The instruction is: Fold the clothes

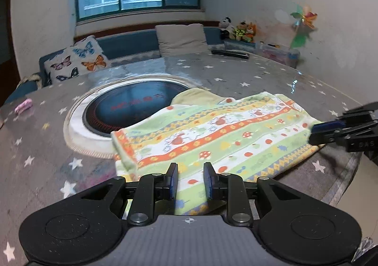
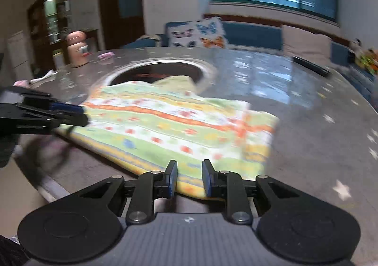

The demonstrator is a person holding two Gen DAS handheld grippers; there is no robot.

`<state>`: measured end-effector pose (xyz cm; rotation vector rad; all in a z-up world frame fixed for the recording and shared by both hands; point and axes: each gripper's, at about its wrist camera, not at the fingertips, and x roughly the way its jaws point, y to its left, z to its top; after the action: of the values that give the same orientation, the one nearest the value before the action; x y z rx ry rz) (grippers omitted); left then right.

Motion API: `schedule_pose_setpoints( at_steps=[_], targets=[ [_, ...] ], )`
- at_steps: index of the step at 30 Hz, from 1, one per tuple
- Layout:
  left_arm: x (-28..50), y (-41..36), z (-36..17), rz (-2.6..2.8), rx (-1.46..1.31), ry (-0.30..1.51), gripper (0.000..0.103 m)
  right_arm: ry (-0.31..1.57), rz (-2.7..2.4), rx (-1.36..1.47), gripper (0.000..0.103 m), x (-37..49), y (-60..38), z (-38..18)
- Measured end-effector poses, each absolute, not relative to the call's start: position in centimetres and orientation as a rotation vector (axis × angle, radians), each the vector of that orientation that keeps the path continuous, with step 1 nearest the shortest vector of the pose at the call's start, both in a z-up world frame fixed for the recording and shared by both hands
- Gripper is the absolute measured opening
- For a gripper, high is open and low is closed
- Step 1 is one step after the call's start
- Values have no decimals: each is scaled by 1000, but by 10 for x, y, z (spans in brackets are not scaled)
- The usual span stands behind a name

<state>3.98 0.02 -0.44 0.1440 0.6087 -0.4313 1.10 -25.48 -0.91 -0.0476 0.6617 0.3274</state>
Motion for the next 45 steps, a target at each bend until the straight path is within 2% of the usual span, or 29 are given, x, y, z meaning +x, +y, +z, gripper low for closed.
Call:
schedule_pose_setpoints(
  at_steps=[8, 13, 26, 31, 42, 45],
  targets=[
    [65, 10, -1, -401, 86, 640, 26, 601, 332, -12, 22, 28, -255, 4],
    [84, 25, -7, -356, 48, 686, 26, 654, 322, 5, 22, 48, -257, -12],
    [127, 18, -2, -328, 70, 702, 26, 649, 292, 16, 22, 112, -259, -5],
    [133, 16, -4, -327, 90, 709, 26, 684, 267, 16, 15, 134, -262, -12],
    [155, -17, 1, -381, 114, 707, 27, 686, 313, 15, 16, 146, -246, -6],
    [161, -20, -1, -378, 112, 717, 27, 708, 316, 2, 21, 152, -239, -10]
  ],
)
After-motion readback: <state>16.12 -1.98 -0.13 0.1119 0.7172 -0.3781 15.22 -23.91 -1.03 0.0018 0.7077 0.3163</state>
